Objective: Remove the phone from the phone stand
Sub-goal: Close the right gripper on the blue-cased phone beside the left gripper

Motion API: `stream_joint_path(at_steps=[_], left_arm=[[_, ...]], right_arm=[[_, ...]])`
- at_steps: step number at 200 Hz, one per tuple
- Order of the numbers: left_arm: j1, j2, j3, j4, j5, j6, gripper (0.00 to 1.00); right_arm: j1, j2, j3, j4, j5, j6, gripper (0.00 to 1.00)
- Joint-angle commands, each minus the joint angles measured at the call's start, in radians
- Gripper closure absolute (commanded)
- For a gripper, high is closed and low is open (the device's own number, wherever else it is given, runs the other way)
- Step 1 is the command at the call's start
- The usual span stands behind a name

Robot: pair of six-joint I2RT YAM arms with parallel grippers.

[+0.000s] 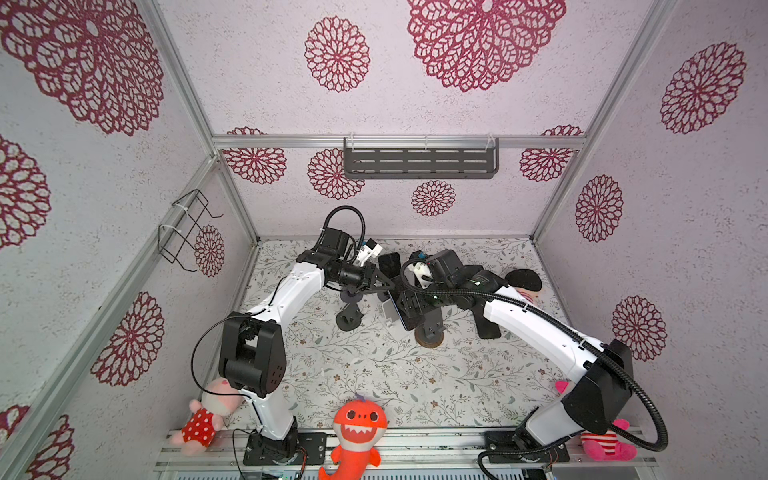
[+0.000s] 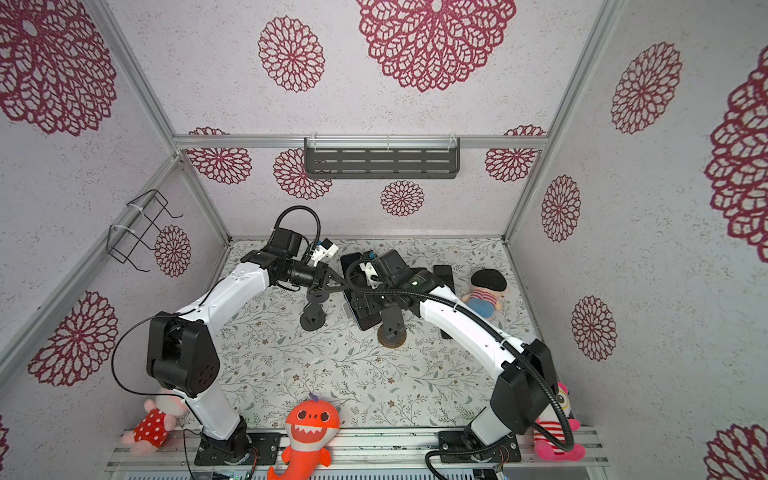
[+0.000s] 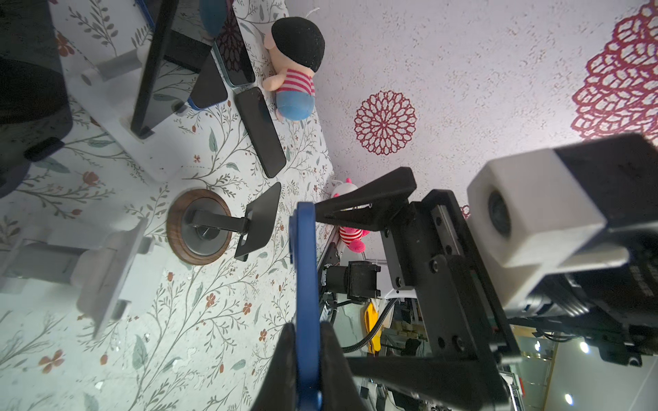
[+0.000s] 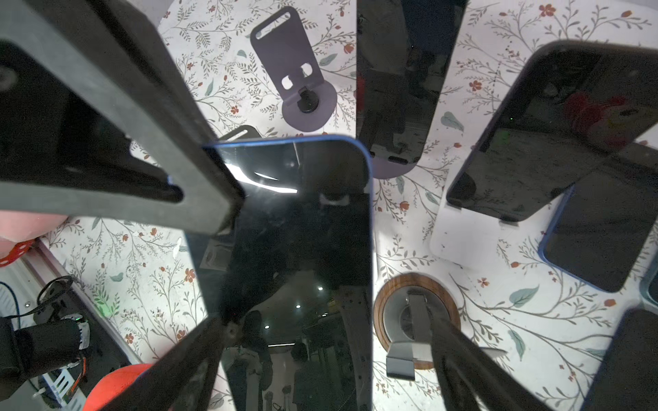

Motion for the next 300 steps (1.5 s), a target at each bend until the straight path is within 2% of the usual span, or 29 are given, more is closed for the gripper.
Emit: stream_joint_path(at_steps=[1, 73, 133, 167, 212, 240, 266, 300], left_arm=[[0.007, -0.03, -0.001, 0.042, 0.046, -0.012, 1.0], [0.014, -0.03, -0.018, 0.085, 0.048, -0.045, 1.0], [0.014, -0.037, -0.023, 0.094, 0.048, -0.046, 1.0], [0.013, -0.037, -0.023, 0.094, 0.048, -0.046, 1.0], [0.015, -0.039, -0.024, 0.099, 0.048, -0.045, 1.0], [0.014, -0.04, -0.026, 0.102, 0.046, -0.049, 1.0], [0.014, -0.038, -0.028, 0.105, 0.046, -0.05, 0.88], [0.016, -0.038, -0.028, 0.106, 0.043, -0.054, 0.77]], right_arm=[[0.016, -0.015, 0.018, 0.025, -0.02, -0.011, 0.06], [0.059, 0.023, 0.024, 0.019, 0.06, 0.001, 0.17], [0.07, 0.053, 0.018, 0.06, 0.069, 0.004, 0.17], [0.07, 0.039, 0.002, 0.085, 0.078, 0.01, 0.22], [0.071, 0.02, -0.028, 0.116, 0.087, 0.023, 0.34], [0.069, 0.011, -0.036, 0.132, 0.091, 0.023, 0.35], [0.069, 0.007, -0.042, 0.149, 0.095, 0.022, 0.38], [0.07, 0.005, -0.046, 0.163, 0.098, 0.022, 0.41]])
